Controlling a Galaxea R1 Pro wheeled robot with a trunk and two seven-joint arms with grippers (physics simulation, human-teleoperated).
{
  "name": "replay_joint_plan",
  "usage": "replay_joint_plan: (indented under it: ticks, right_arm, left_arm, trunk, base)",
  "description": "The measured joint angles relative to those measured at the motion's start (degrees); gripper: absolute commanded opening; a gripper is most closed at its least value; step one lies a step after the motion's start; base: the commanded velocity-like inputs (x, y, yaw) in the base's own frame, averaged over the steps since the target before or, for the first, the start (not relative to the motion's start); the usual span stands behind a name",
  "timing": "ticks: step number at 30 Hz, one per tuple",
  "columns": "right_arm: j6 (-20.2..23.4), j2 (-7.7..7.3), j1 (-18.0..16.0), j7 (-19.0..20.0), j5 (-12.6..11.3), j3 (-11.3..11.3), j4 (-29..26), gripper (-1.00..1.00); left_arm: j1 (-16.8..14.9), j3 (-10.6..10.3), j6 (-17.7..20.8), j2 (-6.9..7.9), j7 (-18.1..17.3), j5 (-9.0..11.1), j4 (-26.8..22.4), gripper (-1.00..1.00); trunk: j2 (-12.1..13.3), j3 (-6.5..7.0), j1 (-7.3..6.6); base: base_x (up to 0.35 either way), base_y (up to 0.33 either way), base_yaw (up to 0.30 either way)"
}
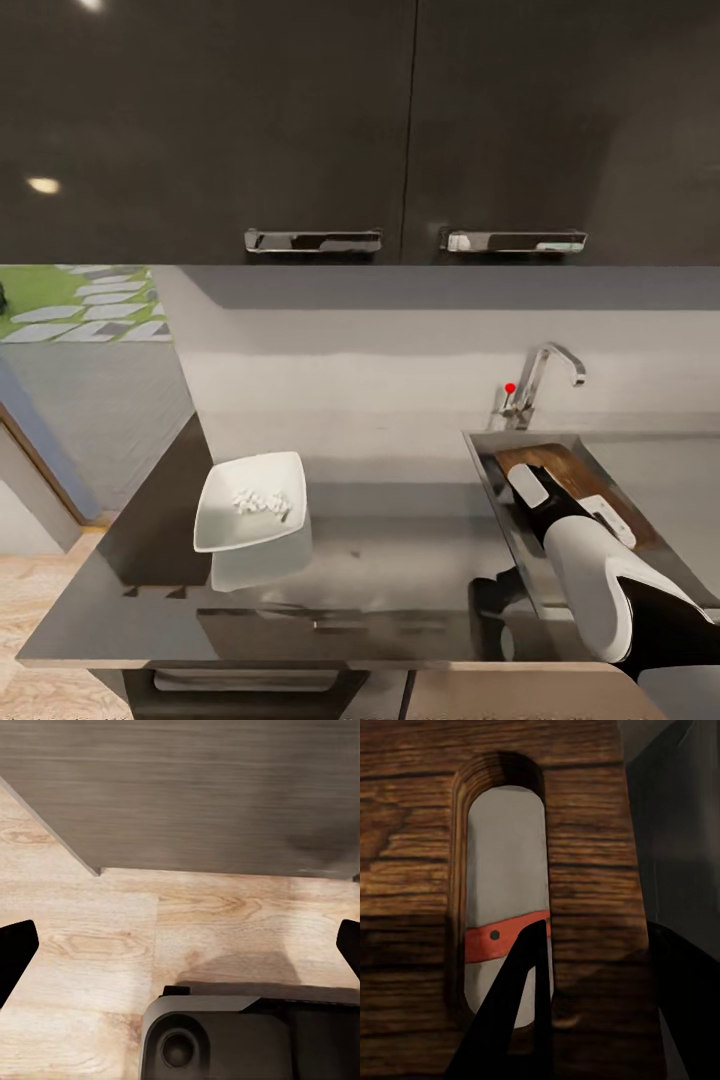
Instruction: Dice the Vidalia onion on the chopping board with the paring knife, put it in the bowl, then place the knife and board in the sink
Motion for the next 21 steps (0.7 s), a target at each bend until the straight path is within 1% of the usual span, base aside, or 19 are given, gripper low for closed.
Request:
replay_joint_plan:
  ticks: [4,12,21]
  right_arm:
    - [-0.6,-0.10,0.0,0.2,0.0,-0.1,1.2,-1.00]
    - [-0.9,-0.42,0.0,0.3,0.0,-0.1,2.3,-1.00]
    - [-0.9,-0.41,0.0,0.4,0.0,-0.1,2.5,-1.00]
  left_arm:
    - [0.0,0.0,0.0,0.00,0.0,0.0,0.0,1.00]
    - [0.0,0.0,0.0,0.00,0.0,0.0,0.0,1.00]
    - [0.0,0.0,0.0,0.00,0.0,0.0,0.1,1.00]
  trunk:
    - [0.0,-0.38,0.00]
    - [0.0,-1.14,0.00]
    - [0.0,-1.99,0.00]
  base:
    - [0.000,-0.002,0.000]
    - [0.045,-0.083,0.000]
    - [0.005,-0.007,0.000]
